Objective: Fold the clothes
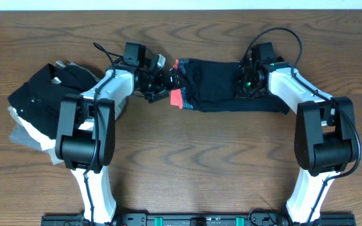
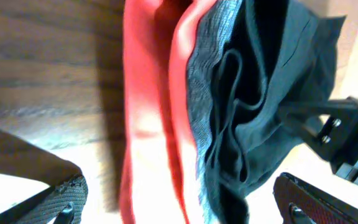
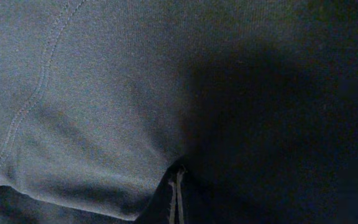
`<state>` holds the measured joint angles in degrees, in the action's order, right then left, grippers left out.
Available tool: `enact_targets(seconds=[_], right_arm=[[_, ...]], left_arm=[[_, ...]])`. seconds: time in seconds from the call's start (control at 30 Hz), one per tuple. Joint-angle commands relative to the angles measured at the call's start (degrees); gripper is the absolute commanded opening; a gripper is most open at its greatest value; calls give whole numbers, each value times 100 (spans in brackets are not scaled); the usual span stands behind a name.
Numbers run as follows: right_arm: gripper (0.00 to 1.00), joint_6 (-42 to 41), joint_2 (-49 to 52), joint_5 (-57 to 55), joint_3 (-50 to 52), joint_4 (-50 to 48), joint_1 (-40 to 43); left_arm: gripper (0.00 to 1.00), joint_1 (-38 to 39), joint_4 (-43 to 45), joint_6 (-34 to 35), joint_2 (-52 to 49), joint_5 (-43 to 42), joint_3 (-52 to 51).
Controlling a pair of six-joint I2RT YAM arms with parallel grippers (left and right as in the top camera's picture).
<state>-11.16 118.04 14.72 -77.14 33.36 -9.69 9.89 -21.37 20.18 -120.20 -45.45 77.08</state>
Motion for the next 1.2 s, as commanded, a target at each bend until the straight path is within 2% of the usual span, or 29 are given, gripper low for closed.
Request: enact_targets(seconds=[0.0, 0.37, 0.57, 0.67, 0.73, 0.8, 0.87, 0.9, 1.17], right_arm=[[1, -85, 254, -208, 114, 85, -9], [1, -83, 254, -208, 114, 92, -13], [1, -81, 254, -208, 114, 90, -13], [1, -81, 254, -208, 114, 90, -13], [1, -81, 254, -208, 114, 87, -13], [1, -81, 254, -208, 114, 87, -13], [1, -81, 254, -208, 114, 94, -13], [1, -81, 254, -208, 114, 107, -13], [1, -79, 254, -208, 114, 136, -13]], left_arm=[[98, -4, -109, -472, -175, 557, -72], [98, 107, 734, -468, -1169, -1147, -72], [99, 125, 916, -446, -1320, -1305, -70], [86, 151, 1043, -286, -1320, -1250, -70], [81, 197, 1036, -4, -1320, -892, -70], [72, 216, 931, 404, -1320, -474, -70], [72, 219, 804, 706, -1314, -332, -70], [77, 219, 776, 739, -1314, -321, -70], [88, -120, 514, 756, -1272, -289, -70]])
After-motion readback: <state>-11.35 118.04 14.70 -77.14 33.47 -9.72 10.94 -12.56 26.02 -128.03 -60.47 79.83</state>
